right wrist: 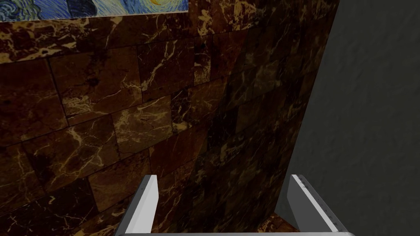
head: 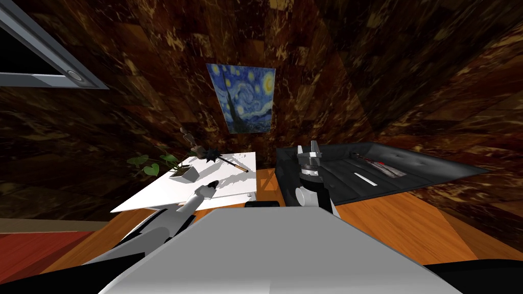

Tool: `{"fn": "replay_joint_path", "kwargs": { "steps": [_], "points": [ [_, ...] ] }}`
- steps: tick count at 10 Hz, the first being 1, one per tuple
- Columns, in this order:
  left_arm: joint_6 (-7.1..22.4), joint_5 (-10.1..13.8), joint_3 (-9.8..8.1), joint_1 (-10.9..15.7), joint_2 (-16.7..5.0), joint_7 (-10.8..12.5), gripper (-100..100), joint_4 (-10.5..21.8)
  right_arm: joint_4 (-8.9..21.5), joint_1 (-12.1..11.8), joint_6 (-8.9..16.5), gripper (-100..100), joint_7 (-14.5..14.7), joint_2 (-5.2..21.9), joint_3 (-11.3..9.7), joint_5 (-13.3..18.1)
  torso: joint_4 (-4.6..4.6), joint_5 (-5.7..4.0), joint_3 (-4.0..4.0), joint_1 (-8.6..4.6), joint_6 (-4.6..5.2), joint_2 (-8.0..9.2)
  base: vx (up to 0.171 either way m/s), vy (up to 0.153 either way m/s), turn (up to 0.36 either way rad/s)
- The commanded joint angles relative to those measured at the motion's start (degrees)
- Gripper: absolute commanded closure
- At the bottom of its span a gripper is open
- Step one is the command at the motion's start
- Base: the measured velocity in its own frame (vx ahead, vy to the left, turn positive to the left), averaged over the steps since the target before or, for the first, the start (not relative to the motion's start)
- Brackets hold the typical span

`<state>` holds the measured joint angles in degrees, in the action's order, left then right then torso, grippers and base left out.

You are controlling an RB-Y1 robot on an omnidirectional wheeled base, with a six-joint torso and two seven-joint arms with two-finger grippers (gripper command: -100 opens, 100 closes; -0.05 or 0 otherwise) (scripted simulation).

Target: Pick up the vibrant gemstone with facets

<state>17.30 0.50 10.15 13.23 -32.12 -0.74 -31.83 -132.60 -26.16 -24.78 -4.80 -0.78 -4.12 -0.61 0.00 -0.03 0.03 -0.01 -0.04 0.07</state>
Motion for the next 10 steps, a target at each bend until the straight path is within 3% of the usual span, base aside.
{"fn": "replay_joint_path", "kwargs": {
  "steps": [1, 2, 3, 4, 8, 9, 10],
  "points": [
    [0.0, 0.0, 0.0, 0.0, 0.0, 0.0, 100, 0.0, 0.0, 0.0, 0.0, 0, 0.0, 0.0, 0.0, 0.0, 0.0, 0.0, 0.0, 0.0, 0.0, 0.0, 0.0, 0.0, 0.0],
    [0.01, -0.01, 0.01, -0.01, 0.0, -0.01, 100, 0.0, 0.0, 0.0, 0.0, 0, 0.0, 0.0, 0.0, 0.0, 0.01, 0.0, 0.01, 0.0, 0.0, 0.01, 0.0, 0.0, 0.0],
    [0.01, -0.01, 0.01, -0.01, 0.0, -0.02, 0, 0.01, 0.0, 0.0, 0.0, 0, 0.0, 0.0, 0.0, 0.0, 0.01, 0.0, 0.01, 0.0, -0.01, 0.01, 0.0, 0.0, 0.0],
    [1.77, 0.25, 0.49, 1.19, -0.06, 0.18, 100, -0.5, 0.0, 0.0, 0.0, 0, 0.0, 0.0, 0.0, 0.0, 0.02, 0.0, 0.02, 0.0, -0.01, 0.02, -0.076, -0.015, -0.049],
    [4.46, 1.72, 1.35, 2.15, -0.74, -0.09, 100, -2.28, 0.0, 0.01, 0.0, 0, 0.0, 0.0, 0.0, 0.0, 0.08, -0.04, 0.17, -0.05, -0.01, 0.27, -0.074, -0.01, -0.017],
    [3.55, 1.32, 1.16, 2.1, -0.53, -0.03, 100, -1.51, 0.0, 0.01, 0.0, 0, 0.0, 0.0, 0.0, 0.0, 0.08, -0.03, 0.19, -0.06, -0.01, 0.32, -0.038, -0.003, -0.009],
    [3.74, 1.37, 1.2, 2.15, -0.54, -0.06, 0, -1.55, 0.0, 0.0, 0.0, 0, 0.0, 0.0, 0.0, 0.0, 0.07, -0.02, 0.15, -0.04, -0.04, 0.23, -0.006, -0.001, 0.003]
  ]
}}
